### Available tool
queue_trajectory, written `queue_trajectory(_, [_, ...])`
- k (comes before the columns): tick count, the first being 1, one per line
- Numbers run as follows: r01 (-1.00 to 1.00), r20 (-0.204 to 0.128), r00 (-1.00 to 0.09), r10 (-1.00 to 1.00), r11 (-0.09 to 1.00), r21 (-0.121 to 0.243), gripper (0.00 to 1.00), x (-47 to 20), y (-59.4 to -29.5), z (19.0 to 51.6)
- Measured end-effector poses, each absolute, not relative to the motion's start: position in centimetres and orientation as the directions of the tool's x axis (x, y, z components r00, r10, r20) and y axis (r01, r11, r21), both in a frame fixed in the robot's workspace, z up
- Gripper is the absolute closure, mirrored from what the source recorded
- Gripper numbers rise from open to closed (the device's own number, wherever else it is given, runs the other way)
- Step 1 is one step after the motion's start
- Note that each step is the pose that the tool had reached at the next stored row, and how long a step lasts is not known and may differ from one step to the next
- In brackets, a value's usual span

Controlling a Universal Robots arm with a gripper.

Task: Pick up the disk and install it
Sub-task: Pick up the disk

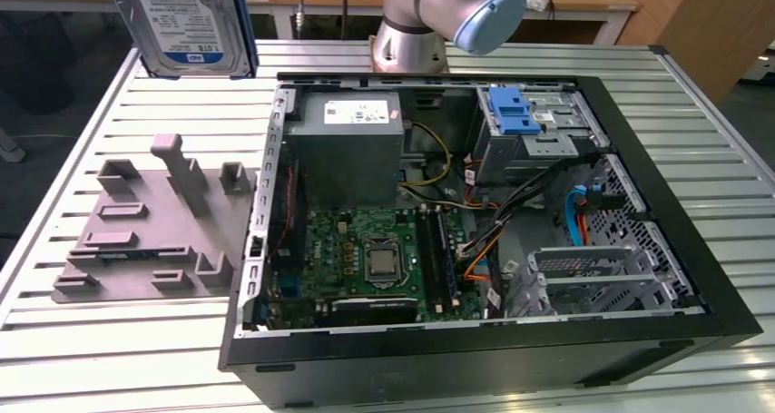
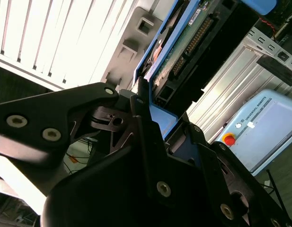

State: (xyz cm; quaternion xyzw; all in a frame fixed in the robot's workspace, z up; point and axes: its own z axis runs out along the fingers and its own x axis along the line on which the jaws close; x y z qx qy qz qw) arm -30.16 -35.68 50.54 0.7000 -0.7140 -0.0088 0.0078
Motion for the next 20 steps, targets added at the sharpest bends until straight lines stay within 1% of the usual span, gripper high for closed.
queue_trajectory(20, [-1.000,-0.001,-0.020,-1.000,0.020,0.023,0.64,-29.42,-35.68,50.54])
